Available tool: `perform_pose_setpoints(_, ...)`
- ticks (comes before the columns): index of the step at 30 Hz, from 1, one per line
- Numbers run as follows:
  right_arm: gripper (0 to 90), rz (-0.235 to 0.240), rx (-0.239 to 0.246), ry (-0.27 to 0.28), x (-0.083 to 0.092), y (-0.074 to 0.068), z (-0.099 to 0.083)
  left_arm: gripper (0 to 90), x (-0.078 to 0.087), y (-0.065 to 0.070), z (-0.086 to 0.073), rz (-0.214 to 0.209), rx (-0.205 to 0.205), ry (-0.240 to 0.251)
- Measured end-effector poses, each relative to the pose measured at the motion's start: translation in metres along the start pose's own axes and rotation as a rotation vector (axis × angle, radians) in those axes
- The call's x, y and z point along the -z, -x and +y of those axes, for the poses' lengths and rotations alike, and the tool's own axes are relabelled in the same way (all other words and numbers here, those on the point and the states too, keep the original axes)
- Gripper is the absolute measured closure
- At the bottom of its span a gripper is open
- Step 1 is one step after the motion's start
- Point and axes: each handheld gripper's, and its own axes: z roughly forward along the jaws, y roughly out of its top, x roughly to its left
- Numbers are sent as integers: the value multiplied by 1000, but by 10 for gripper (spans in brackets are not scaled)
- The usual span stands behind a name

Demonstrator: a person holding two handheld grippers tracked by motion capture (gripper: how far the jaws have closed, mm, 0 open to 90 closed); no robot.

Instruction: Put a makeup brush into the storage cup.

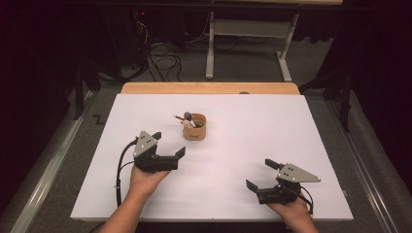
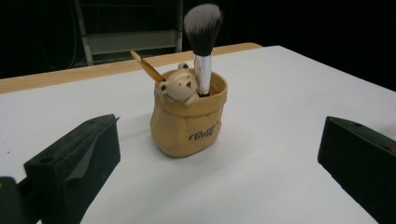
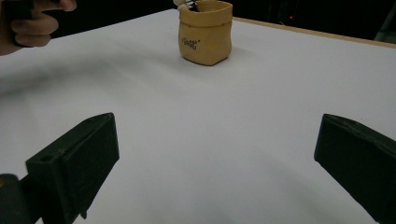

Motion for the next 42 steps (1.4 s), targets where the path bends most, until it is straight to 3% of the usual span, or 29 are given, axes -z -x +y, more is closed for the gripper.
perform_pose_setpoints(8,6,-7,-5,17,4,3,2,1,31,3,-17,-14,-14,6)
perform_pose_setpoints(12,6,-16,-14,30,8,6,4,1,45,2,-26,0,-38,3)
perform_pose_setpoints(16,3,-35,-23,55,15,12,7,1,53,-3,-36,-5,-1,17)
perform_pose_setpoints(20,2,-51,-42,76,23,16,9,1,59,-2,-42,8,-37,31)
perform_pose_setpoints(22,2,-60,-42,87,26,19,10,1,61,-3,-43,9,-44,24)
perform_pose_setpoints(30,2,-89,-59,105,34,27,10,3,63,-13,-47,-6,3,9)
perform_pose_setpoints(37,2,-97,-65,104,33,28,9,3,61,-10,-48,-5,-23,0)
perform_pose_setpoints(42,3,-101,-68,108,35,29,9,3,60,-10,-48,-7,-17,-4)
